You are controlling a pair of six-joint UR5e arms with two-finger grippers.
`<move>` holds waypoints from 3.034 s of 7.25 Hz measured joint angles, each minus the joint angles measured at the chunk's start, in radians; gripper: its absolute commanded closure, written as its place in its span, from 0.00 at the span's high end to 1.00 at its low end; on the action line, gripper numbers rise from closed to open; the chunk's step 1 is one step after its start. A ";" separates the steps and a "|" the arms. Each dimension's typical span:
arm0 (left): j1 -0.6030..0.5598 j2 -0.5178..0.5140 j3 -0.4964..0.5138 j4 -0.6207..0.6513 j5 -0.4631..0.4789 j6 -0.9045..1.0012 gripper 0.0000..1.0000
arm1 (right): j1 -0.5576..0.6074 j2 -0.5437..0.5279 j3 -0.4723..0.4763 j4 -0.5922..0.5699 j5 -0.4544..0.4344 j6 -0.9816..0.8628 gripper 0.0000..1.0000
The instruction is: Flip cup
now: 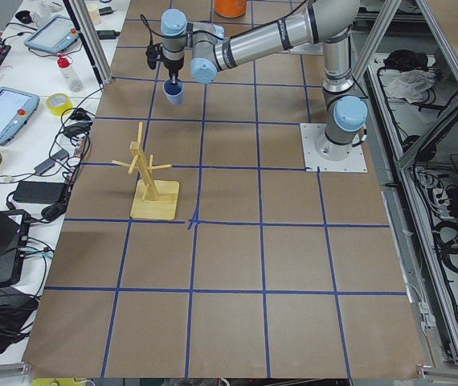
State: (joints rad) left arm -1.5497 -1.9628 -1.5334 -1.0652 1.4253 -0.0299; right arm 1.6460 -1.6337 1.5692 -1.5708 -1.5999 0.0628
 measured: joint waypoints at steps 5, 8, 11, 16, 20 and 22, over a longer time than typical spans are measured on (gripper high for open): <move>0.056 -0.134 0.072 0.050 0.218 0.314 0.00 | 0.000 0.000 0.000 0.000 0.000 0.001 1.00; 0.061 -0.177 0.058 0.085 0.217 0.325 0.00 | 0.000 0.000 0.000 0.001 0.000 0.002 1.00; 0.061 -0.182 0.053 0.092 0.221 0.327 0.84 | 0.000 0.000 0.000 0.001 0.001 0.002 1.00; 0.053 -0.026 0.096 -0.119 0.229 0.287 1.00 | 0.000 0.000 0.000 0.000 0.002 0.002 1.00; -0.040 0.227 0.118 -0.405 0.262 0.096 1.00 | 0.000 0.000 0.000 0.000 0.002 0.002 1.00; -0.066 0.328 0.097 -0.434 0.241 0.080 1.00 | 0.000 0.000 0.000 0.000 0.002 0.002 1.00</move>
State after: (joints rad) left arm -1.6160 -1.6347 -1.4362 -1.4991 1.6668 0.0503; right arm 1.6459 -1.6337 1.5693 -1.5708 -1.5984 0.0653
